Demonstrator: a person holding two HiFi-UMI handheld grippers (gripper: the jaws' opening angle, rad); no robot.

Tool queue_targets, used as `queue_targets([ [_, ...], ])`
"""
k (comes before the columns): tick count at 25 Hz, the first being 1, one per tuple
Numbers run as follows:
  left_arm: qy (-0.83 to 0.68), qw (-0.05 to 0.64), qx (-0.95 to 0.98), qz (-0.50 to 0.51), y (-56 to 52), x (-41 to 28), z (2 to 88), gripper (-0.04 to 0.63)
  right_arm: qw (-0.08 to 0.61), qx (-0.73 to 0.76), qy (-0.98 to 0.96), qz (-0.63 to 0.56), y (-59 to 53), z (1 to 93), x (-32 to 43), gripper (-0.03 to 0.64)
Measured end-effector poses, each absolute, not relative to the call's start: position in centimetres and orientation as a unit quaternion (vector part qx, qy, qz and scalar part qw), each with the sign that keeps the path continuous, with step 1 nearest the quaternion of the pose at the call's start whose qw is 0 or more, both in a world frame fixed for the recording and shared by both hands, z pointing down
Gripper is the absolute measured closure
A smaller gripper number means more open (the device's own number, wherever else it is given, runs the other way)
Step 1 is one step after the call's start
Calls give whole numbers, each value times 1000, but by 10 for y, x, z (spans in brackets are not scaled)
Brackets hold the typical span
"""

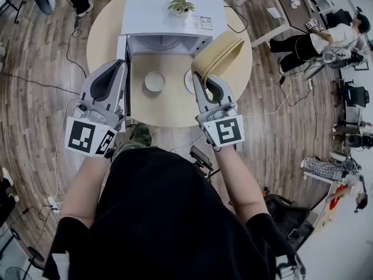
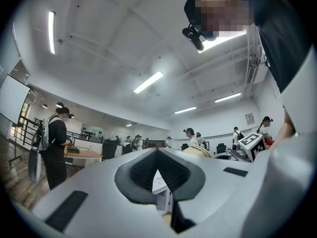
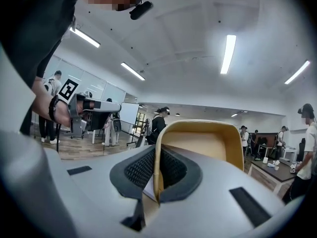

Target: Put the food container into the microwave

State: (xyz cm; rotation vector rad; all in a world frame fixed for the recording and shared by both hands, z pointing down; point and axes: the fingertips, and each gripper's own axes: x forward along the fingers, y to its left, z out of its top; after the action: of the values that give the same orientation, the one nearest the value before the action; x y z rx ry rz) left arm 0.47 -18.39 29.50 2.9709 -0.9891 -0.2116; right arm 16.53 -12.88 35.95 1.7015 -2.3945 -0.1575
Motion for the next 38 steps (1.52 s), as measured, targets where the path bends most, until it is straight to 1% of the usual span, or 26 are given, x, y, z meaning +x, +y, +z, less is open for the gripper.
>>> queue_targets([
  [4,-312,6,947,-69,-199,5,296,575,113,572,-811,-58,-146,358,159,592],
  [8,-308,10,949,-70,-211,6,297,576,101,566,-815,-66,-160,352,152,592],
  [17,-287,4,956,-67,-244,9,302,576,122,567,-812,-70,-190,351,145,592],
  [22,-288,3,956,-60,-254,18,311,575,157,531,-827,-97,-202,363,139,592],
  [30,-316,11,947,-52,-257,27,315,576,227,441,-865,-77,-205,392,131,592],
  [38,-336,10,941,-45,-261,20,320,575,274,349,-895,-57,-201,423,112,592],
])
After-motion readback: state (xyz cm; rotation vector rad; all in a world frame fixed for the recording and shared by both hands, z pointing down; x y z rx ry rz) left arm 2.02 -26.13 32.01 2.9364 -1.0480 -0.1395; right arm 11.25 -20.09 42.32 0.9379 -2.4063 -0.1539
